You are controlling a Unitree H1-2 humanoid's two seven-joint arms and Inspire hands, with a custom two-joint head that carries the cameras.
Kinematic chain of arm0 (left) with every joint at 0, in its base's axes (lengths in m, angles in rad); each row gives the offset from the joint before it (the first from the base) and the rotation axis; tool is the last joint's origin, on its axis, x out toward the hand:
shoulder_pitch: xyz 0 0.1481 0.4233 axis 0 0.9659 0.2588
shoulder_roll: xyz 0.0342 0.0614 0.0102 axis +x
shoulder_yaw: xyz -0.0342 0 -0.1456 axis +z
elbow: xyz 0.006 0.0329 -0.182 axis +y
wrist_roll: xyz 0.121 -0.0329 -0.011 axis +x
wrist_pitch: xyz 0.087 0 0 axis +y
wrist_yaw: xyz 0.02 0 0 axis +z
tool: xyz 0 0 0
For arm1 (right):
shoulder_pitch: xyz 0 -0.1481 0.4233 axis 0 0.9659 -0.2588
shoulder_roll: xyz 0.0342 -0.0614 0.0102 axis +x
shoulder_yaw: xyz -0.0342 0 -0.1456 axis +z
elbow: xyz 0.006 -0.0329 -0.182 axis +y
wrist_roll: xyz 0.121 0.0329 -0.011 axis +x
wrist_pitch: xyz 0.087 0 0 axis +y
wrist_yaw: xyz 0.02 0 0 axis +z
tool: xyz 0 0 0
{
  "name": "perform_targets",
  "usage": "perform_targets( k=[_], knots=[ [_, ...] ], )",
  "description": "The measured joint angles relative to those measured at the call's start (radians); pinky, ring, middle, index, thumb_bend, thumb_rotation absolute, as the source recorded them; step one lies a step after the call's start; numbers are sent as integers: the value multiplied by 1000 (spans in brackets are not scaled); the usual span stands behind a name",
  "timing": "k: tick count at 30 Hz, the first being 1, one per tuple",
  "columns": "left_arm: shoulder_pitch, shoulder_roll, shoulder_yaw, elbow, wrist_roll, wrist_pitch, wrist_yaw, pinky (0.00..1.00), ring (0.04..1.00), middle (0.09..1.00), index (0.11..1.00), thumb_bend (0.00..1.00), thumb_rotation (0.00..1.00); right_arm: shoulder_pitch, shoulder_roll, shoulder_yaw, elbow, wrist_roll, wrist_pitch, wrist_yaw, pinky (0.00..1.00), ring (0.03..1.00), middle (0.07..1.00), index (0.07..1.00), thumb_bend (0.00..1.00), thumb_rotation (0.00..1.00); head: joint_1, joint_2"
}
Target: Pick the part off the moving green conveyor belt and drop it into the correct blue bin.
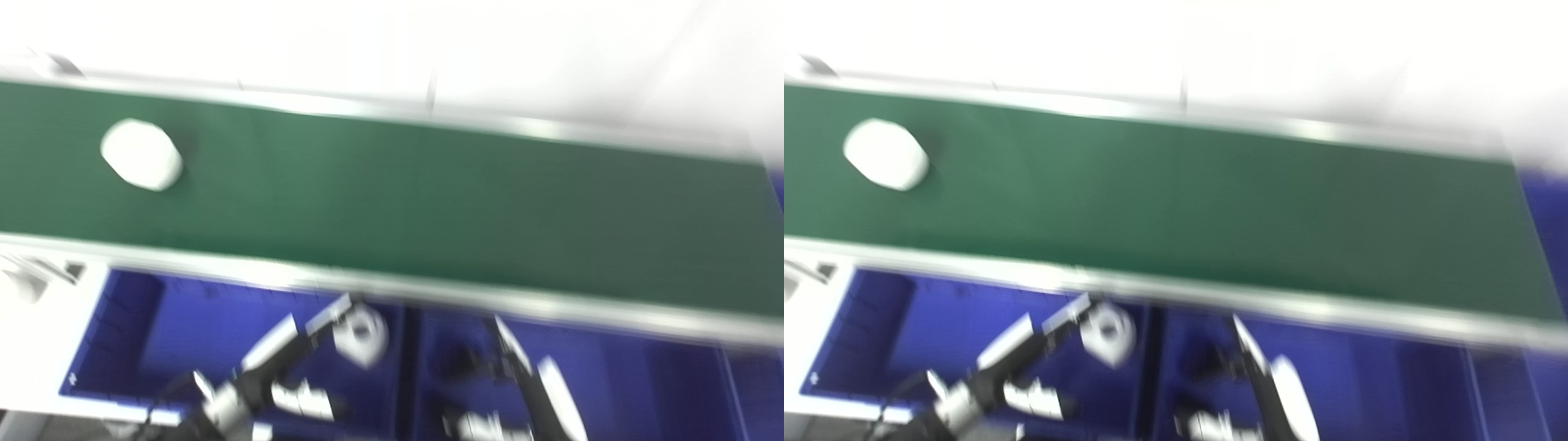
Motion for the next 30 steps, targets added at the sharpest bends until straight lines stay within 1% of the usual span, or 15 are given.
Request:
perform_targets(
  k=[4,6,7,8,10,13,15,17,19,21,22,24,26,27,30],
  knots=[
    [-11,1,-25,20,2,0,19,878,950,982,961,911,514,-2,0,-2,35,12,-32,-1,593,833,940,958,856,416,5,-25],
    [-12,1,-30,23,2,0,24,866,945,977,956,912,506,-4,2,-2,39,13,-34,-1,603,847,940,956,860,403,2,-36],
    [-14,1,-31,26,2,0,27,848,934,971,952,909,510,-6,2,-2,41,13,-34,-1,581,845,938,954,864,397,-4,-46],
    [-17,2,-33,32,2,0,37,839,930,967,950,911,521,-9,3,-2,44,13,-34,-1,523,803,938,953,864,383,-5,-46],
    [-25,4,-37,46,3,0,45,837,929,966,948,912,525,-17,5,-3,49,13,-34,-1,583,823,934,949,865,378,-9,-48],
    [-34,7,-42,55,2,0,52,856,941,971,948,901,516,-25,8,-3,53,11,-34,-1,540,824,933,947,865,379,0,-60],
    [-36,7,-43,55,1,0,54,845,932,964,943,907,519,-28,9,-3,57,11,-34,-1,597,840,928,944,868,384,2,-63],
    [-36,8,-45,55,2,0,60,839,924,956,937,908,523,-30,9,-3,64,7,-34,-1,579,843,925,942,868,381,3,-71],
    [-35,9,-49,50,2,0,79,828,913,944,920,912,512,-31,10,-3,70,1,-34,-2,637,857,923,940,870,372,2,-72],
    [-32,11,-51,24,0,2,86,829,912,944,914,916,500,-34,12,-3,74,-5,-34,-6,655,857,922,938,870,371,5,-74],
    [-28,13,-51,-9,-6,5,86,817,902,938,911,926,502,-36,12,-4,76,-7,-34,-8,618,852,925,938,869,366,5,-74],
    [-22,19,-50,-82,-8,5,87,795,888,928,907,940,503,-42,12,-4,81,-6,-34,-9,604,852,925,936,869,361,12,-77],
    [-25,22,-45,-130,-8,3,88,774,876,918,903,959,518,-50,12,-4,89,-7,-35,-10,678,868,922,936,871,366,9,-74],
    [-27,23,-38,-152,-11,4,88,774,878,921,907,957,518,-53,12,-4,89,-7,-35,-11,688,870,922,937,872,368,2,-71],
    [-31,36,2,-229,-43,5,81,764,872,926,916,945,481,-53,16,-3,89,-9,-35,-15,631,852,922,936,874,366,-5,-66]
  ],
)
